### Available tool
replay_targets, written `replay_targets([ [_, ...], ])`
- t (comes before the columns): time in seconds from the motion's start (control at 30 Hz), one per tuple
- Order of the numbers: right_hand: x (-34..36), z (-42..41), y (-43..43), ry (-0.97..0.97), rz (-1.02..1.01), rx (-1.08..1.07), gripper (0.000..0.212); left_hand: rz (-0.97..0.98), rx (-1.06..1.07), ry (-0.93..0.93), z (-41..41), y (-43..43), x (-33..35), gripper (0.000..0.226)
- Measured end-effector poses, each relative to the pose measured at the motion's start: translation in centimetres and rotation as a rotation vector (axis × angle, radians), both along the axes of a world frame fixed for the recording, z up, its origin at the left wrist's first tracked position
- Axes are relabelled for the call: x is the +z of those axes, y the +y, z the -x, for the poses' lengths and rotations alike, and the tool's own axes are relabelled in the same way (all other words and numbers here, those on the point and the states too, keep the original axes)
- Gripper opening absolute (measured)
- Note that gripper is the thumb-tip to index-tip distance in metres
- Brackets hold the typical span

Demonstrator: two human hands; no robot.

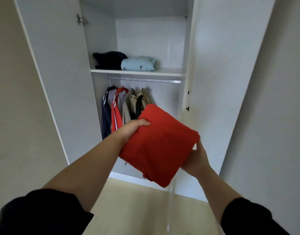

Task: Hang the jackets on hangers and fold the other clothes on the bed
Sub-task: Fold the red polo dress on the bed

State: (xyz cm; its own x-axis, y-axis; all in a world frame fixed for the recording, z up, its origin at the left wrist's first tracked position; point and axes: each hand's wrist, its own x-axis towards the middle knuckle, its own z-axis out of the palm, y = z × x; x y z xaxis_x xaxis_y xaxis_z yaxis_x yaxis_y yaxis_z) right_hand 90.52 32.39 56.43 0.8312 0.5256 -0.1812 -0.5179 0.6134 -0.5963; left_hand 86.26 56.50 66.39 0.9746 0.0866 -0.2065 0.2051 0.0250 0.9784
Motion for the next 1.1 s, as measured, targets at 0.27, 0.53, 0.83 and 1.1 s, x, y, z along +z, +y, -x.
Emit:
replay_targets([
  [0.27,1.1,-5.6,19.8,-0.032,-0.036,0.118,0.071,-0.017,0.099,0.025,-5.2,17.1,1.7,0.028],
  [0.53,4.5,-12.1,27.5,-0.113,0.182,0.207,0.088,-0.113,0.186,-0.032,-12.1,26.6,2.7,0.034],
  [0.83,10.0,-22.7,33.6,-0.222,0.52,0.039,0.075,-0.09,0.234,-0.065,-23.4,32.5,5.6,0.031],
  [1.1,15.9,-37.7,37.2,-0.285,0.287,-0.165,0.01,0.074,-0.101,0.004,-37.3,37.6,10.1,0.049],
])
